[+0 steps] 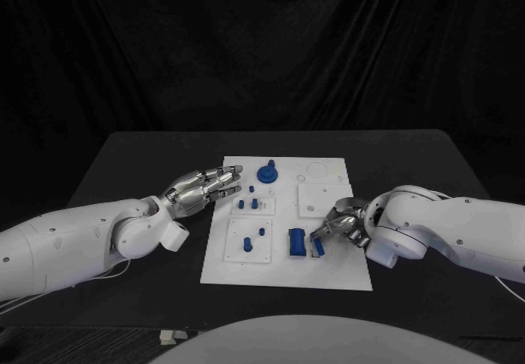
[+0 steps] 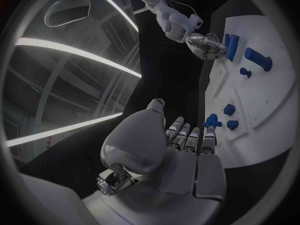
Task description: Assemble the parts on the task board
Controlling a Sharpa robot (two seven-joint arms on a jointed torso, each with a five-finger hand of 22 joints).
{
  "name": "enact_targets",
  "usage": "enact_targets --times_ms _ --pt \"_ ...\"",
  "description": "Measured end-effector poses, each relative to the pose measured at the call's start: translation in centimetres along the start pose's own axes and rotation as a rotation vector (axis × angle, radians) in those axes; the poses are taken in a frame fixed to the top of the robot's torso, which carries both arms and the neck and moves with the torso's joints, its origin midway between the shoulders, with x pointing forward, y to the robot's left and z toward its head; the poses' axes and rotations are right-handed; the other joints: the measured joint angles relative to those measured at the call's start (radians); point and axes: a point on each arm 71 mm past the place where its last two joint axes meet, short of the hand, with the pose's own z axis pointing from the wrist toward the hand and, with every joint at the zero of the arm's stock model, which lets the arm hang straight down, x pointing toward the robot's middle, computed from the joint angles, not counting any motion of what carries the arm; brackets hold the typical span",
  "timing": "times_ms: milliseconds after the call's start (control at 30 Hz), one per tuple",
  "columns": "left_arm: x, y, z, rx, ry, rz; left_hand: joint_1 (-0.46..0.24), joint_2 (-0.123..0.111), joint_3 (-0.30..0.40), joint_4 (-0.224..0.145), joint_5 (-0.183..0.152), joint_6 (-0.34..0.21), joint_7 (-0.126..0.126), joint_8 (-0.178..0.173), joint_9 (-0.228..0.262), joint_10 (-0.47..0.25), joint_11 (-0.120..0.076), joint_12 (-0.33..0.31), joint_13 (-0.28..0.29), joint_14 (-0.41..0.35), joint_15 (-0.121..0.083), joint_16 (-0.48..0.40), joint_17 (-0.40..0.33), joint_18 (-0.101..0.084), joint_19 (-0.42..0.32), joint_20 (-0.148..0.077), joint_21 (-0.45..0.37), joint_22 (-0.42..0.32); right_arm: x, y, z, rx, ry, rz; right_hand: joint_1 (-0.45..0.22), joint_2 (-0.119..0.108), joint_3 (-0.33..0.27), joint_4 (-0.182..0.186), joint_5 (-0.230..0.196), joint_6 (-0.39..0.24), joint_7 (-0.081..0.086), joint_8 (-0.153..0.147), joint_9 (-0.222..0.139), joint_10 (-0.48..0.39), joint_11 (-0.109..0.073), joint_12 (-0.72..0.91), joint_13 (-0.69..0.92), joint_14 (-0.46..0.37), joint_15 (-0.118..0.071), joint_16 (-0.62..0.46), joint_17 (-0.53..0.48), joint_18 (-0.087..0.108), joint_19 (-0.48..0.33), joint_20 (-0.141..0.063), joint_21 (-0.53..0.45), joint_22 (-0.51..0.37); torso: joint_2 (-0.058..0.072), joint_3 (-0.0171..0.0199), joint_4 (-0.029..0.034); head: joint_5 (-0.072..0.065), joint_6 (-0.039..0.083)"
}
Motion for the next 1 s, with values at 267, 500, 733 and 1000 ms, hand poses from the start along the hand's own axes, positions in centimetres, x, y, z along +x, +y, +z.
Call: enact_targets --times_ms 267,500,733,1000 --pt "0.0 0.0 0.0 -0.003 0.002 -0.001 0.004 -0.004 0.003 -0.003 0.009 0.000 0.000 0.000 0.000 0.000 0.000 0.000 0.000 0.000 0.000 0.004 0.000 0.000 0.000 0.000 0.000 0.000 0.1 -0.1 0.1 0.003 0.006 -0.004 -0.034 -0.018 -0.043 0.042 -0.112 -0.002 -0.002 0.005 -0.006 0.000 0.000 0.000 0.000 0.000 0.000 -0.004 -0.004 0.000 0.000 0.000 -0.003 0.001 0.000 -0.0001 0.0010 -0.001 0.000" --pt "0.0 0.0 0.0 -0.004 0.003 -0.002 0.004 -0.004 0.006 -0.006 0.009 0.000 0.000 0.000 0.000 0.000 0.000 0.000 0.000 0.000 0.000 0.004 0.001 0.000 0.000 0.000 0.000 0.000 0.1 -0.1 0.0 0.005 0.012 -0.007 -0.041 -0.026 -0.122 0.064 -0.214 -0.002 -0.002 0.010 -0.010 0.000 0.000 0.000 0.000 0.000 0.000 -0.004 -0.006 0.000 0.000 0.000 -0.004 0.001 0.000 -0.0002 0.0011 0.001 0.000" --pt "0.0 0.0 -0.2 -0.004 0.001 -0.002 0.012 -0.004 0.006 -0.006 0.015 0.000 0.000 0.000 0.000 0.000 0.000 0.004 0.000 0.000 0.000 0.004 0.001 0.000 0.003 0.004 0.000 0.000 0.1 -0.5 -0.3 0.005 0.015 -0.005 -0.041 -0.026 -0.182 0.092 -0.278 -0.010 0.003 0.014 -0.015 0.000 0.000 0.000 0.000 0.000 0.000 -0.004 -0.009 0.000 0.000 0.000 -0.013 0.001 0.000 -0.0002 0.0009 0.005 0.000" --pt "-0.1 -0.4 -1.0 0.019 -0.013 -0.002 0.005 -0.038 -0.008 -0.001 -0.028 0.004 0.004 0.010 0.001 0.000 0.000 0.015 0.001 0.000 0.000 0.011 0.002 0.000 0.004 0.004 0.000 0.004 -2.0 -1.2 -2.6 -0.015 -0.041 0.010 -0.179 -0.047 -0.378 0.256 -0.293 -0.011 0.004 0.026 -0.019 0.000 0.000 0.000 0.000 0.000 0.000 -0.013 -0.028 0.001 0.000 0.000 -0.034 0.001 0.000 -0.0002 0.0004 0.009 0.000"
